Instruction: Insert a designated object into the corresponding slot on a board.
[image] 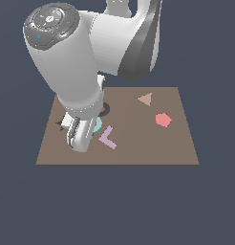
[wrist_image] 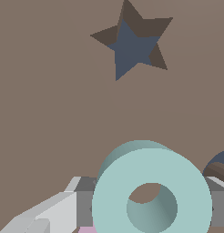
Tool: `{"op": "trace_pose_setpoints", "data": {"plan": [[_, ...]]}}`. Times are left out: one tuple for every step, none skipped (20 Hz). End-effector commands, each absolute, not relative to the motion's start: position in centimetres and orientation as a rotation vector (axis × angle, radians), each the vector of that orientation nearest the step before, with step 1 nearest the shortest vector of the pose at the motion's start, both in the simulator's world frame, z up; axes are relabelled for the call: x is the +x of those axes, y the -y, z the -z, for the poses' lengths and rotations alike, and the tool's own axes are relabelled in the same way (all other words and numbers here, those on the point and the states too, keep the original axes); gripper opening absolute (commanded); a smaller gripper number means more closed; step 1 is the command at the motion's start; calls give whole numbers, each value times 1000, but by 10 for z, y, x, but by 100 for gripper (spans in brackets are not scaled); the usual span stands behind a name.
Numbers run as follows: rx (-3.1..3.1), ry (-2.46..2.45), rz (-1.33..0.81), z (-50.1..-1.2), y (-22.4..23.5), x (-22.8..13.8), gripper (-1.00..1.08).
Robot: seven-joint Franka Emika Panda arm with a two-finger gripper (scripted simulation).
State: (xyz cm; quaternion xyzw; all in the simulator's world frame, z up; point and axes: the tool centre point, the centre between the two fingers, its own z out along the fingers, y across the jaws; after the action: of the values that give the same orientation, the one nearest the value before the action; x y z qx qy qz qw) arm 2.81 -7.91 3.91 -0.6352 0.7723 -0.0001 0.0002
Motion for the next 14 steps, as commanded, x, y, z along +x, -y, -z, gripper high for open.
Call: {"op": "trace_pose_setpoints", "data": {"plan": [[-1858, -2532, 1, -40, 79, 14, -100], [-1808, -2568, 0, -40, 79, 8, -100], [-1760, -2601, 0, -40, 78, 4, -100], [-1713, -2632, 0, -40, 77, -1, -100], [-1669, -2660, 0, -40, 76, -5, -100], [-1626, -2687, 0, -40, 75, -9, -100], [-1586, -2711, 0, -40, 74, -13, -100], [-1548, -2733, -1, -40, 73, -17, -100], [-1511, -2753, -1, -40, 72, -20, -100], [-1477, -2771, -1, -40, 71, -23, -100], [-1445, -2788, -1, -40, 69, -26, -100], [-1415, -2804, -1, -40, 68, -28, -100], [-1387, -2818, -1, -40, 67, -31, -100], [-1361, -2830, -1, -40, 66, -33, -100]]}}
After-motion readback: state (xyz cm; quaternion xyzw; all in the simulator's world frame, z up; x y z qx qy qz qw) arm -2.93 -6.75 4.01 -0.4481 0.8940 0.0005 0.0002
